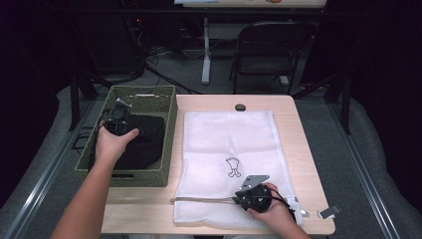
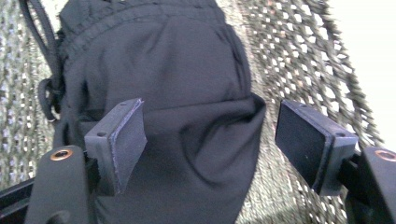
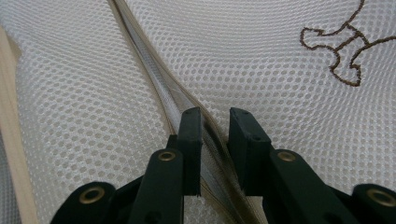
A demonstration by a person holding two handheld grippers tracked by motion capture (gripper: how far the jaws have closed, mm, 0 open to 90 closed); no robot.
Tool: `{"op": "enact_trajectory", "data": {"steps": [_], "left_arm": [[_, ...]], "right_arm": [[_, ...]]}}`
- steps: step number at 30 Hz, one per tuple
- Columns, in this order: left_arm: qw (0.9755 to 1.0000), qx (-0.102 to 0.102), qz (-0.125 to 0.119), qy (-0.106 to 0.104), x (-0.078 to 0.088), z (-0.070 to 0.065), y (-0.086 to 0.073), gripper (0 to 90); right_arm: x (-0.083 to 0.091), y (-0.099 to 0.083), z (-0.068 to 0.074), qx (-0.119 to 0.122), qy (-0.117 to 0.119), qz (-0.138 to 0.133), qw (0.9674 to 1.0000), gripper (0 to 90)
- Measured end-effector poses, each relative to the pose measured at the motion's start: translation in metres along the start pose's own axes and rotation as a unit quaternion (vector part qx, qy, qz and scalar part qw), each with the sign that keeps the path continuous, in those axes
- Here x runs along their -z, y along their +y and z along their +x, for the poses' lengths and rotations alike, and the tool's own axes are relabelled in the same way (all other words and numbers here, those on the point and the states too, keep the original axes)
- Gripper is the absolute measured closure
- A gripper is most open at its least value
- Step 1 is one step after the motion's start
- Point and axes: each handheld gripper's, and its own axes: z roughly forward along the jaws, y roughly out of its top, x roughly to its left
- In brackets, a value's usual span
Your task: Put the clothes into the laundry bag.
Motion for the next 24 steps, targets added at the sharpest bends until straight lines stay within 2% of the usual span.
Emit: {"op": "enact_trajectory", "data": {"steps": [7, 9, 13, 17, 24], "left_arm": [[0.9997, 0.013, 0.005, 0.018, -0.006, 0.007, 0.004, 24.8], [0.9994, 0.017, 0.013, 0.028, -0.008, 0.009, 0.004, 20.2], [0.9985, 0.03, 0.016, 0.042, -0.012, 0.014, 0.004, 17.0], [0.998, 0.034, 0.021, 0.05, -0.014, 0.017, 0.004, 15.9], [0.9975, 0.047, 0.032, 0.042, -0.022, 0.025, -0.001, 15.9]], "right_arm": [[0.0, 0.0, 0.0, 0.004, 0.0, -0.001, 1.0, 74.5], [0.0, -0.001, 0.0, 0.003, 0.001, -0.001, 1.0, 74.3], [0.0, -0.001, 0.0, 0.003, 0.001, -0.002, 1.0, 74.3], [0.0, -0.001, 0.001, 0.001, 0.0, -0.002, 1.0, 74.1], [0.0, -0.001, 0.0, 0.001, 0.001, -0.003, 1.0, 74.0]]}}
